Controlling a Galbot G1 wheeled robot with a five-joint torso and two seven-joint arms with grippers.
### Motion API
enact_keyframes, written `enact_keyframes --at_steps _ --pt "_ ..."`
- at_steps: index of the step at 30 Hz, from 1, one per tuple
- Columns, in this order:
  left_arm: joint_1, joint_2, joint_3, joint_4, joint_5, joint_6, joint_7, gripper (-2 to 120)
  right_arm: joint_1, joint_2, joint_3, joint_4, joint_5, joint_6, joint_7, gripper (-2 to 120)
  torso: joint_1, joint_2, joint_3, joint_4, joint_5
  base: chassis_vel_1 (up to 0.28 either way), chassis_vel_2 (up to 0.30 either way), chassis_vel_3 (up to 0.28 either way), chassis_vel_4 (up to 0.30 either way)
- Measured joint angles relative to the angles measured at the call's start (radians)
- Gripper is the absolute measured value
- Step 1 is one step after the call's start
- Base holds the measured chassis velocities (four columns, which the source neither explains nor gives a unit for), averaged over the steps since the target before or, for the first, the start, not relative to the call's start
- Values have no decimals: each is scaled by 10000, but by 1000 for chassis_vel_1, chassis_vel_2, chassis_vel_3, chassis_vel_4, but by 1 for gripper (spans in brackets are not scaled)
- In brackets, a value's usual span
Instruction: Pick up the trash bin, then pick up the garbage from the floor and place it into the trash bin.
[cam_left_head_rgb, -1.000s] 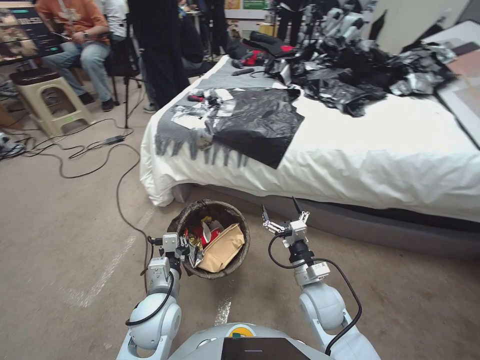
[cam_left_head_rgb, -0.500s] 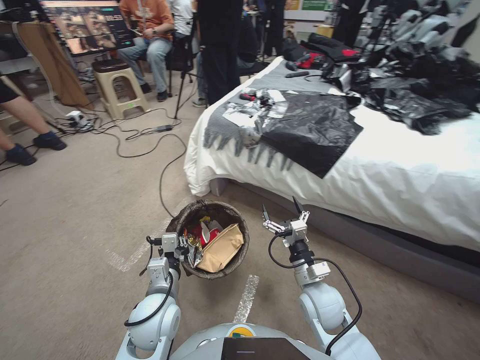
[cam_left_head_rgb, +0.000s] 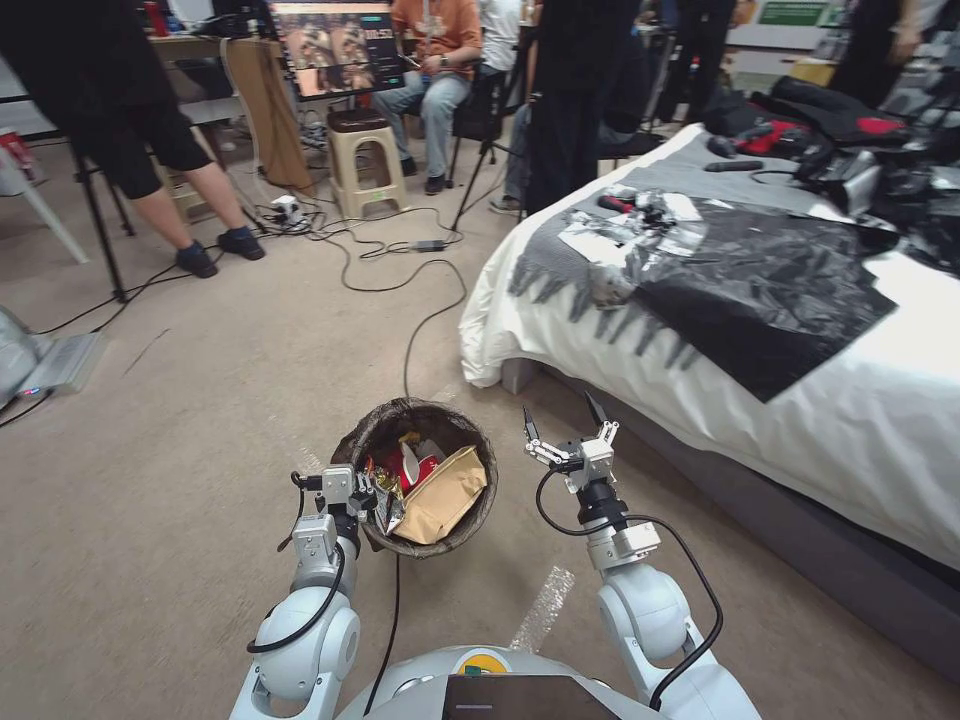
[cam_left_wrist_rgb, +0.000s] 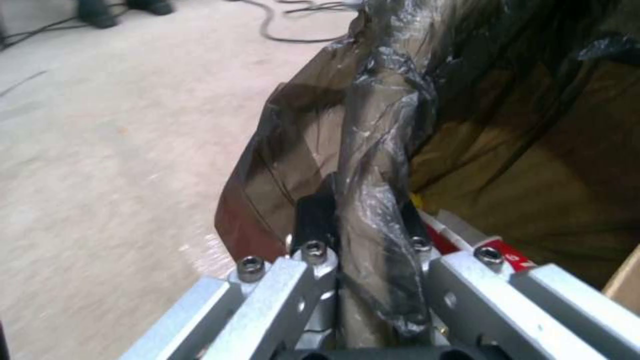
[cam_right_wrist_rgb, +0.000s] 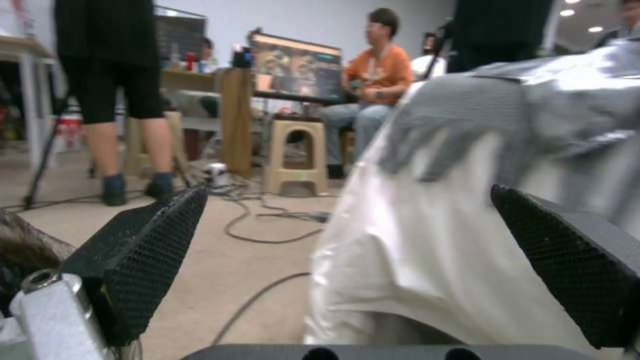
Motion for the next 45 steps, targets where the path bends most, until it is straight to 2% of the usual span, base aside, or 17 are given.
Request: enact_keyframes --at_steps 45 --pt "37 -27 -44 35 -9 -27 19 3 -19 75 -15 -13 3 17 -3 100 0 0 0 -1 0 123 124 126 128"
